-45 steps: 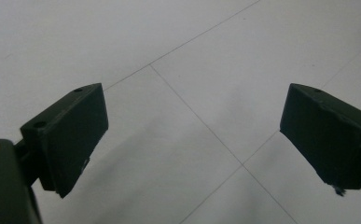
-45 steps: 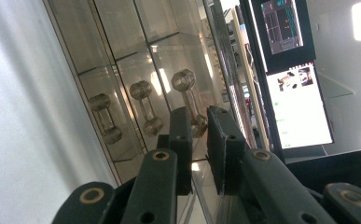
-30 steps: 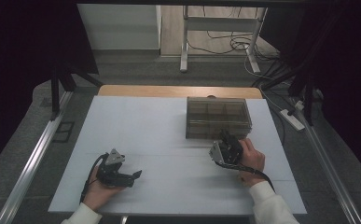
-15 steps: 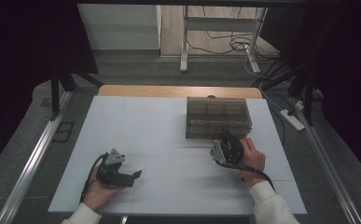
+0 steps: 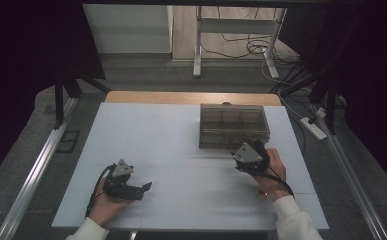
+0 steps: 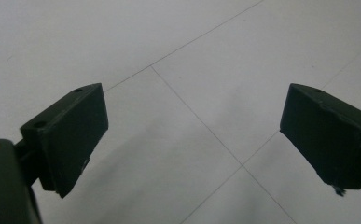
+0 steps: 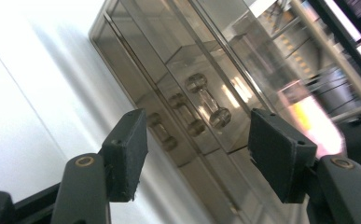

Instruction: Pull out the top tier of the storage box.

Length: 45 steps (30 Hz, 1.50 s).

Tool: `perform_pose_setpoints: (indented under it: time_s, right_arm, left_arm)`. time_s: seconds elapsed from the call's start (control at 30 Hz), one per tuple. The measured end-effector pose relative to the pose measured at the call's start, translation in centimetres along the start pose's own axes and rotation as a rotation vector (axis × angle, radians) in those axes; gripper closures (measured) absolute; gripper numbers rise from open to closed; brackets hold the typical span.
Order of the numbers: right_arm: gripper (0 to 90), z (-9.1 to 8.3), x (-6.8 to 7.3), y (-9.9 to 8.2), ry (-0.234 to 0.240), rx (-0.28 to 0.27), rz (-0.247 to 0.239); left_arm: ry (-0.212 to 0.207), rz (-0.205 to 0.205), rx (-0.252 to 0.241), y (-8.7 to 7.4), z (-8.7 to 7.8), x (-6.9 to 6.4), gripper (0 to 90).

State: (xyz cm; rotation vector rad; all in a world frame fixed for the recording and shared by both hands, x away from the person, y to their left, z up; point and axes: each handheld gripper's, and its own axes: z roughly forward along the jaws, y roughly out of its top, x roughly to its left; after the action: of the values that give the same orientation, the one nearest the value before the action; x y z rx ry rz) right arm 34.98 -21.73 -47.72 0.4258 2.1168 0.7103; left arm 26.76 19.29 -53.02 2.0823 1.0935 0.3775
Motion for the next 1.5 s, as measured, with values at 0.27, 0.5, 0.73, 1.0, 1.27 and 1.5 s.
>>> perform_pose_setpoints:
  time_s: [0.27, 0.5, 0.73, 1.0, 1.27, 1.5]
  right_arm:
    - [34.4, -0.5, -0.6, -0.5, 0.114, -0.022, 0.149]
    - [30.7, -1.4, -1.0, -1.6, 0.193, -0.016, 0.266]
    - [30.2, -2.0, -1.4, -2.6, 0.216, -0.018, 0.324]
    - [29.1, -2.4, -1.7, -3.7, 0.24, -0.022, 0.38]
    - [29.2, -3.4, -2.1, -4.8, 0.235, -0.035, 0.415]
    - [29.6, -4.0, -2.9, -5.5, 0.211, -0.037, 0.435]
  left_arm:
    - [-0.008, -0.004, -0.011, 0.1, 0.0, 0.0, 7.0]
    - [-0.028, -0.001, -0.035, 0.1, -0.2, 0.0, 7.0]
    - [-0.025, 0.009, -0.029, 0.2, -0.1, -0.1, 7.0]
    - [-0.02, 0.001, -0.028, 0.3, 0.0, -0.1, 7.1]
    - [-0.02, -0.002, -0.034, 0.7, 0.0, -0.1, 7.2]
    - [-0.015, -0.001, -0.058, 1.6, 0.1, -0.2, 7.4]
